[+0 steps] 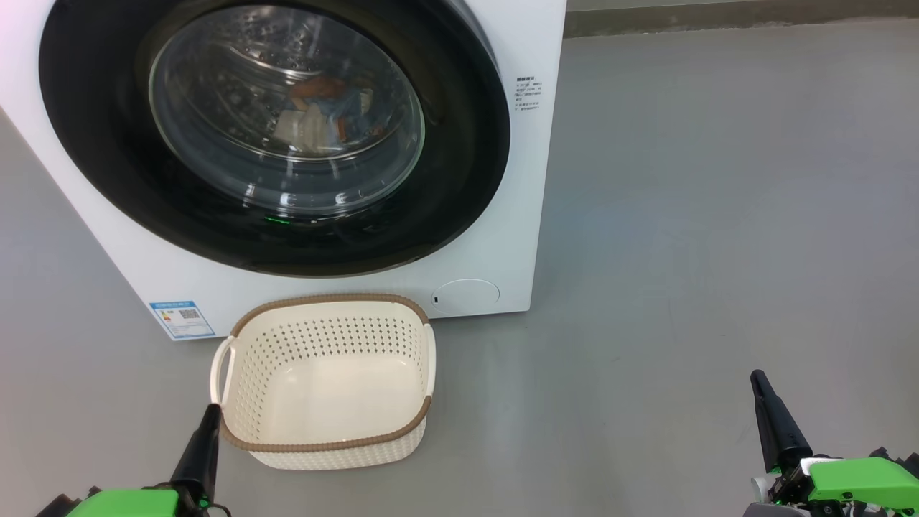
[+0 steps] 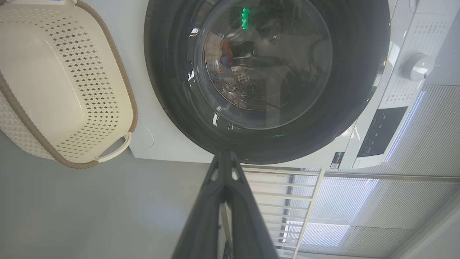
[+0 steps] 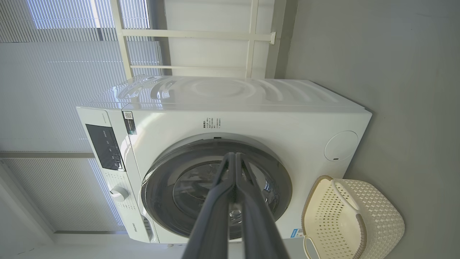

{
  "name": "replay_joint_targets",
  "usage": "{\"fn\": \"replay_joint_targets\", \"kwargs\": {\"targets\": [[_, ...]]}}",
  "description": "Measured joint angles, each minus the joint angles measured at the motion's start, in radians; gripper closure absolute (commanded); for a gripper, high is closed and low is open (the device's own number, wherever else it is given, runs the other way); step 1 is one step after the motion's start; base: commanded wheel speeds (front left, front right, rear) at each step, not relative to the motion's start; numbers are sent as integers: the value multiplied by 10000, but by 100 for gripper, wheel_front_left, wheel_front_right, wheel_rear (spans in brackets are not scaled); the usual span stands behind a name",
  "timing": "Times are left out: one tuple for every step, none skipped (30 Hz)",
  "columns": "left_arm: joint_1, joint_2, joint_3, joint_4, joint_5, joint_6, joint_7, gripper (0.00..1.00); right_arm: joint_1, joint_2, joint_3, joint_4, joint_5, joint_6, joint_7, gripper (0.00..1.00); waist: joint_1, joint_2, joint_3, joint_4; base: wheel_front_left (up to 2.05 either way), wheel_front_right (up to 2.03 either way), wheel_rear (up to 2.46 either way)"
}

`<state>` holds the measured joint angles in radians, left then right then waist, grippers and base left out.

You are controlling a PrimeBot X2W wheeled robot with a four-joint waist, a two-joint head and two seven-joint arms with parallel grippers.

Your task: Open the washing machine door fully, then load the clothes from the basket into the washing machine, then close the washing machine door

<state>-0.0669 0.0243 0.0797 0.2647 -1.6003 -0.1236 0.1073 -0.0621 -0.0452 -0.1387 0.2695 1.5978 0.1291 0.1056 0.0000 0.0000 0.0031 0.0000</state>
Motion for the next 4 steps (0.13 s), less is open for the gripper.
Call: {"fn": "replay_joint_targets", "kwargs": {"targets": [[0, 0, 0, 0, 0, 0, -2, 100, 0, 0, 0, 0, 0, 0, 0, 100, 0, 0, 0, 0, 0, 0, 0], [0, 0, 0, 0, 0, 0, -2, 100, 0, 0, 0, 0, 0, 0, 0, 100, 0, 0, 0, 0, 0, 0, 0], [0, 0, 0, 0, 0, 0, 0, 100, 0, 0, 0, 0, 0, 0, 0, 100, 0, 1, 0, 0, 0, 0, 0], [0, 0, 0, 0, 0, 0, -2, 100, 0, 0, 0, 0, 0, 0, 0, 100, 0, 0, 0, 0, 0, 0, 0]]}}
